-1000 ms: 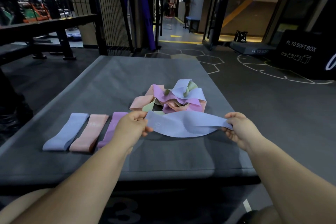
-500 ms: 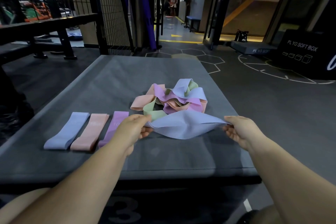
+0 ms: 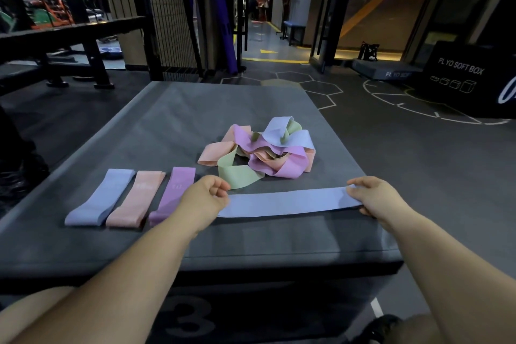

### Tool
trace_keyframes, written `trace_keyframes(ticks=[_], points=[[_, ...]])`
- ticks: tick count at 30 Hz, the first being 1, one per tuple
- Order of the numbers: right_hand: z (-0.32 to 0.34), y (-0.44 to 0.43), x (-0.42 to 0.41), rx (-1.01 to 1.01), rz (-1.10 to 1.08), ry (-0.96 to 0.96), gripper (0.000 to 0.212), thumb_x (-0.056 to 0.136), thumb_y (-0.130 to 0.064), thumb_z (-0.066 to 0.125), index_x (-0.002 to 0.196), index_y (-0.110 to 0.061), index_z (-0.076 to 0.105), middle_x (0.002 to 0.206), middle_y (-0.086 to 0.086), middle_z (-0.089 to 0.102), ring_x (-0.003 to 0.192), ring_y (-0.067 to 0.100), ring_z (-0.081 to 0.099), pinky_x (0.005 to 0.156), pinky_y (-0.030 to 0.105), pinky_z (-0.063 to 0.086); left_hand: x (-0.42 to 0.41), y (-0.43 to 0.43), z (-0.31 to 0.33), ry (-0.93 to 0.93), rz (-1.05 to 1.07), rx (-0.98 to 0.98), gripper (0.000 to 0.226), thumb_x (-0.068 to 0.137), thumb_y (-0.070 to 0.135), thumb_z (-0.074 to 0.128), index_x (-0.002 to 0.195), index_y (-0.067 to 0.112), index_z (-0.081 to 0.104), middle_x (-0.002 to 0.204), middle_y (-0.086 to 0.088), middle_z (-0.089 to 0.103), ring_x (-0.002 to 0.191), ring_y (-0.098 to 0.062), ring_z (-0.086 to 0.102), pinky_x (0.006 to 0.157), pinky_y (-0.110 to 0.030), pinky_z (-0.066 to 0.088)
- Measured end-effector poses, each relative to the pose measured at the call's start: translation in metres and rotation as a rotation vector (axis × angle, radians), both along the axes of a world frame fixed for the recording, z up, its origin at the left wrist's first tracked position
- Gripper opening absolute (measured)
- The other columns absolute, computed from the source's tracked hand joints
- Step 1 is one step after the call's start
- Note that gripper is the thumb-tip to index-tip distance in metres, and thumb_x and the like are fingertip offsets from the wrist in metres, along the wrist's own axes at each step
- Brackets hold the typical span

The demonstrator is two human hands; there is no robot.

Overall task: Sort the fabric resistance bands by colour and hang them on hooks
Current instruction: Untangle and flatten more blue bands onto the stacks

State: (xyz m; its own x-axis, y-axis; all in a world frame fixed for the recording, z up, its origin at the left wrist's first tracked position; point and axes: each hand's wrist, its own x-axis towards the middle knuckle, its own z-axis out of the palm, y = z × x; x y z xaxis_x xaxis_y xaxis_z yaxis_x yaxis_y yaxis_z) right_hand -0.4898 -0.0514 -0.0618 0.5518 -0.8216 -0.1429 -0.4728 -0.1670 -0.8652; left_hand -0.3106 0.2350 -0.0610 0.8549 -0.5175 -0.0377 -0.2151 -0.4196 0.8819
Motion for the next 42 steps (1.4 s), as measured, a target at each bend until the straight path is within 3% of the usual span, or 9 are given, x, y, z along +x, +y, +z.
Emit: trace_keyframes(ticks=[3,7,13,19,24,28,32,35,42], points=[[0.001,0.002,-0.006,-0.195,0.045,0.097,0.019,0.091,-0.020,0.063,0.109,-0.019,0.067,0.094,0.000,0.063,0.072,0.017,0.054,0.060,0.027,0.042,-0.002,-0.002,-0.003,-0.105,-0.038,0.125,0.020,0.088,0.008,0.062,0.094,0.026,0.056,0.094,0.009,0.060,0.082,-0.010,0.054,0.067,-0.021,0.042],[0.003,0.003,-0.013,-0.357,0.099,0.245,0.021,0.093,-0.025,0.058,0.113,-0.023,0.062,0.084,-0.008,0.056,0.076,0.017,0.053,0.055,0.025,0.038,-0.008,-0.003,-0.009,-0.227,-0.056,0.232,0.025,0.087,0.012,0.062,0.096,0.033,0.051,0.107,0.010,0.057,0.097,-0.012,0.054,0.085,-0.030,0.046],[-0.002,0.003,-0.015,-0.476,0.117,0.386,0.028,0.094,-0.029,0.055,0.121,-0.024,0.061,0.106,0.000,0.060,0.095,0.024,0.056,0.075,0.031,0.044,-0.020,-0.002,-0.014,-0.411,-0.102,0.348,0.028,0.092,0.016,0.055,0.117,0.029,0.054,0.122,0.013,0.049,0.109,-0.014,0.052,0.091,-0.029,0.042],[-0.005,0.010,-0.005,-0.651,0.127,0.441,0.034,0.092,-0.029,0.056,0.125,-0.024,0.063,0.128,0.007,0.056,0.121,0.030,0.047,0.099,0.040,0.044,-0.020,-0.001,-0.024,-0.598,-0.125,0.413,0.031,0.093,0.013,0.047,0.118,0.026,0.060,0.124,0.013,0.056,0.116,-0.018,0.042,0.097,-0.030,0.037],[-0.005,0.047,0.019,-0.756,0.360,0.332,0.031,0.095,-0.028,0.054,0.124,-0.027,0.064,0.130,-0.001,0.058,0.126,0.023,0.044,0.104,0.039,0.040,-0.021,0.002,-0.029,-0.627,-0.260,0.415,0.064,0.085,0.042,0.014,0.130,0.029,0.057,0.139,0.013,0.051,0.136,-0.015,0.037,0.110,-0.038,0.032],[-0.013,0.078,0.038,-0.861,0.660,0.259,0.035,0.097,-0.029,0.050,0.131,-0.026,0.060,0.136,-0.005,0.055,0.132,0.019,0.042,0.108,0.038,0.036,-0.025,0.001,-0.028,-0.594,-0.376,0.534,0.050,0.101,0.042,0.019,0.150,0.036,0.026,0.159,0.019,0.016,0.148,-0.007,0.003,0.119,-0.034,0.004],[-0.019,0.099,0.051,-0.884,0.854,0.317,0.054,0.098,-0.048,0.030,0.145,-0.028,0.045,0.154,-0.005,0.037,0.146,0.018,0.026,0.119,0.038,0.023,-0.026,0.002,-0.028,-0.576,-0.449,0.679,0.050,0.105,0.040,0.020,0.153,0.039,0.007,0.161,0.017,0.000,0.148,-0.008,-0.009,0.120,-0.040,-0.004],[-0.023,0.103,0.053,-0.916,0.894,0.439,0.051,0.104,-0.045,0.029,0.153,-0.034,0.024,0.163,-0.010,0.015,0.151,0.012,0.008,0.122,0.036,0.005,-0.024,0.002,-0.028,-0.584,-0.469,0.703,0.050,0.105,0.041,0.020,0.153,0.040,0.005,0.161,0.017,-0.003,0.148,-0.010,-0.009,0.120,-0.041,-0.005],[-0.021,0.089,0.041,-0.898,0.875,0.517,0.053,0.104,-0.047,0.024,0.155,-0.037,0.013,0.164,-0.013,0.005,0.151,0.010,0.000,0.122,0.037,-0.001,-0.024,0.003,-0.027,-0.568,-0.488,0.728,0.052,0.104,0.044,0.020,0.152,0.041,0.002,0.161,0.017,-0.006,0.148,-0.010,-0.011,0.120,-0.043,-0.007]])
